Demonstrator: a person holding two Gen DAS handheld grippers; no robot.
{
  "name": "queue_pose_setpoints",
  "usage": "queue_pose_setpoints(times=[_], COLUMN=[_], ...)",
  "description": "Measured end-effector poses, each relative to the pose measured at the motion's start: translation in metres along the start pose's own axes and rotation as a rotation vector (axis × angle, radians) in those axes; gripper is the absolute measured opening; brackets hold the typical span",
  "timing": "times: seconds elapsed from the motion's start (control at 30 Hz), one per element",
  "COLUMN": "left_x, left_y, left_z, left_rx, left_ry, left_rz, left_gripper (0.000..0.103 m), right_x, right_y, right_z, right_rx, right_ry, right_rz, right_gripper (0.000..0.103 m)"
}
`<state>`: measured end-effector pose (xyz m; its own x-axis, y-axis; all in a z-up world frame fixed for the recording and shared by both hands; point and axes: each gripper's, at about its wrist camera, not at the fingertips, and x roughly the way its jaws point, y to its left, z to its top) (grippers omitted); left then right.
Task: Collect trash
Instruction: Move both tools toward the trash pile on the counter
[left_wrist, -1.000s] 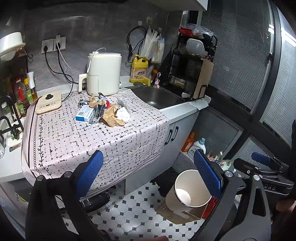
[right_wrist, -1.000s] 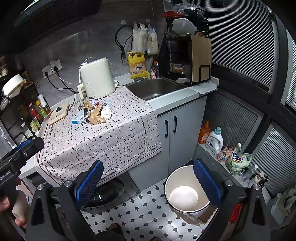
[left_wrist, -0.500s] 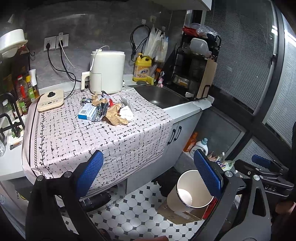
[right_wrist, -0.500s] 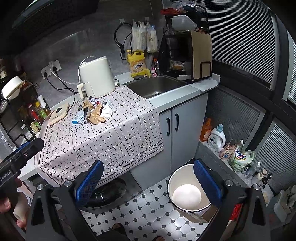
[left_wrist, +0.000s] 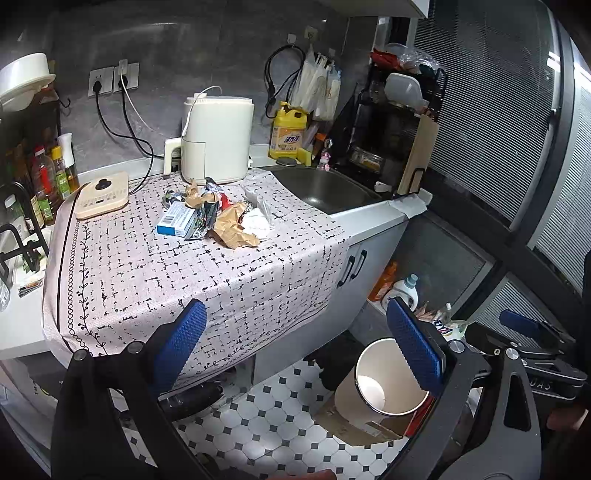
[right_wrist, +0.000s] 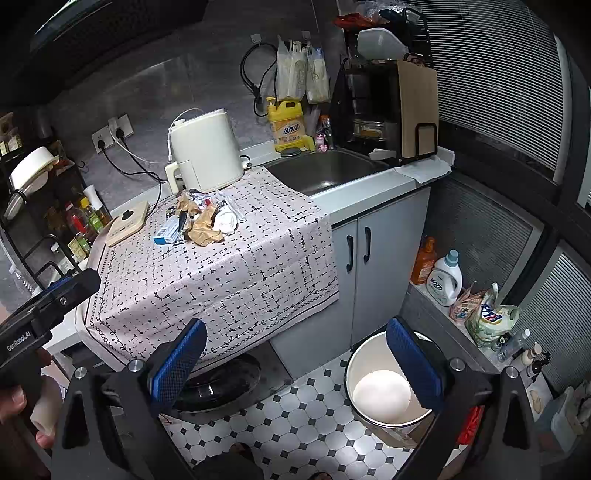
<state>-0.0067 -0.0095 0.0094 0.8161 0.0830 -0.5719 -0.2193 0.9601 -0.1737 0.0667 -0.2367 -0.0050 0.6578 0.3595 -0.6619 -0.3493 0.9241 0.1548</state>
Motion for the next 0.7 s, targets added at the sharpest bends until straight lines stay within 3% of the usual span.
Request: queue_pose_setpoints(times=[0.33,0.7], left_x=[0.012,0.066], left_y=[0.025,0.085], left_z=[0.011,0.045], left_rx=[-0.030,-0.090], left_ry=[0.030,0.032], left_rz=[0.040,0.046], left_gripper=[0.097,0.097], right_x=[0.029,0.090], right_y=[0.016,0.050], right_z=[0.013,0.052], right_rx=[-0.011,-0.038], right_ry=[0.037,0.033], right_rz=[0.056,0.098], right_gripper=[0.095,0.095])
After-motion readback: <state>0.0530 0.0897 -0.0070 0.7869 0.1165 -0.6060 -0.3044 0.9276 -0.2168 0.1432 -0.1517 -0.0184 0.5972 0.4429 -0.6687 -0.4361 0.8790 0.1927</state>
